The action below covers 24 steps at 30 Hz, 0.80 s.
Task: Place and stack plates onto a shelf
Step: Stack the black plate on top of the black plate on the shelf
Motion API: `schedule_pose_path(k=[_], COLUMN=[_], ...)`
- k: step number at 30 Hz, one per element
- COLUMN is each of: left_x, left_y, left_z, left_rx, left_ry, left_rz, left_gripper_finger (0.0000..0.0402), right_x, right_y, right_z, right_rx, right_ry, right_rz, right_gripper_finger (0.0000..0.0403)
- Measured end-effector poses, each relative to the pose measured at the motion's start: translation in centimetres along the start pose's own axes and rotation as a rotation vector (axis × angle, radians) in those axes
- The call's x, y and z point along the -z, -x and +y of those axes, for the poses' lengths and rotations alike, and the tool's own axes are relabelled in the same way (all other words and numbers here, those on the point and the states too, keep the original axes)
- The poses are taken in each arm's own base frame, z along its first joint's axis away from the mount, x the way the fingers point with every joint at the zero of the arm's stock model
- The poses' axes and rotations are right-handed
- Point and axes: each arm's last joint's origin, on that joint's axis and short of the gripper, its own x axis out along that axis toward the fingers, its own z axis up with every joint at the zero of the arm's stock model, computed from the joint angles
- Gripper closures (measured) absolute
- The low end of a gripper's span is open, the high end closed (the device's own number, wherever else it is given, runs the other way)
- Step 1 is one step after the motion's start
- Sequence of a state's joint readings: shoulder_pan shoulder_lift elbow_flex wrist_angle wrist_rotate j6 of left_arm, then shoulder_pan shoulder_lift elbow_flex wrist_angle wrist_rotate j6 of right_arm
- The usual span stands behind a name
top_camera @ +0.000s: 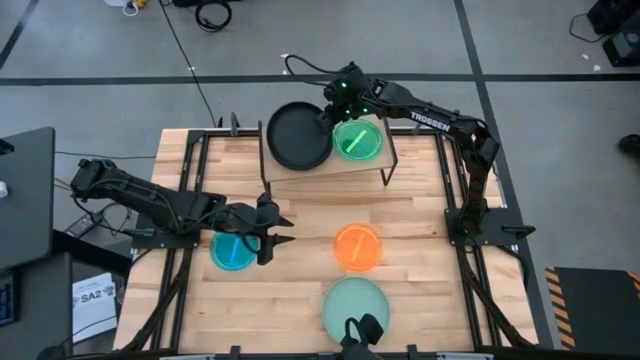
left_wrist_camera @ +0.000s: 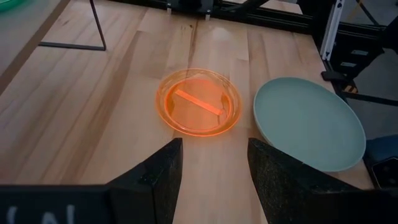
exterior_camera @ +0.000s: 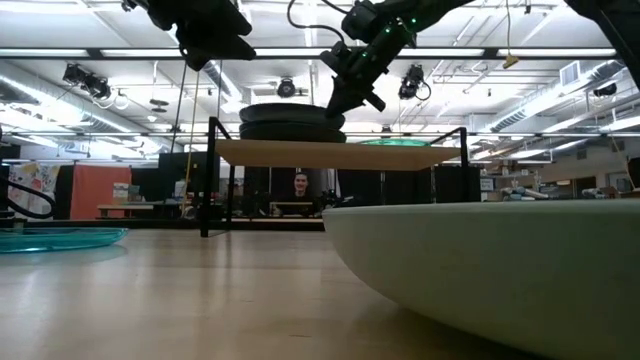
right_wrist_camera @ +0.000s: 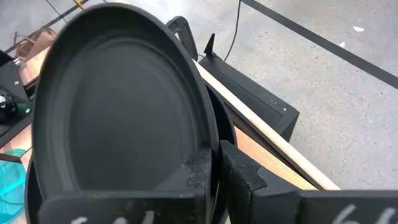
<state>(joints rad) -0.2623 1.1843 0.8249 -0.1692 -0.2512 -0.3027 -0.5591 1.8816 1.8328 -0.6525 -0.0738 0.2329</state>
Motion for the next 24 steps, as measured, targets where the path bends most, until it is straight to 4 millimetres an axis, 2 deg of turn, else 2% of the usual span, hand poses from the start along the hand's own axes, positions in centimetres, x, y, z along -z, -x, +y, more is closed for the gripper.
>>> schedule_pose_path(k=[17, 24], left_x=[-0.03, -0.03], left_y=[0.01, 0.01], left_z=[-0.01, -0.01], left_rx=[0.000, 0.000], left_ry=[0.000, 0.000], left_rz=[-0.001, -0.001], left_gripper_finger=[0.0214, 0.0214], right_x=[-0.08, -0.17], right_y=[0.02, 0.04], right_z=[0.00, -0.01], right_rx=[-0.007, -0.009], right_ry=[0.000, 0.001], right_rz=[-0.006, -0.015], right_gripper_finger=[0.0361, 0.0326])
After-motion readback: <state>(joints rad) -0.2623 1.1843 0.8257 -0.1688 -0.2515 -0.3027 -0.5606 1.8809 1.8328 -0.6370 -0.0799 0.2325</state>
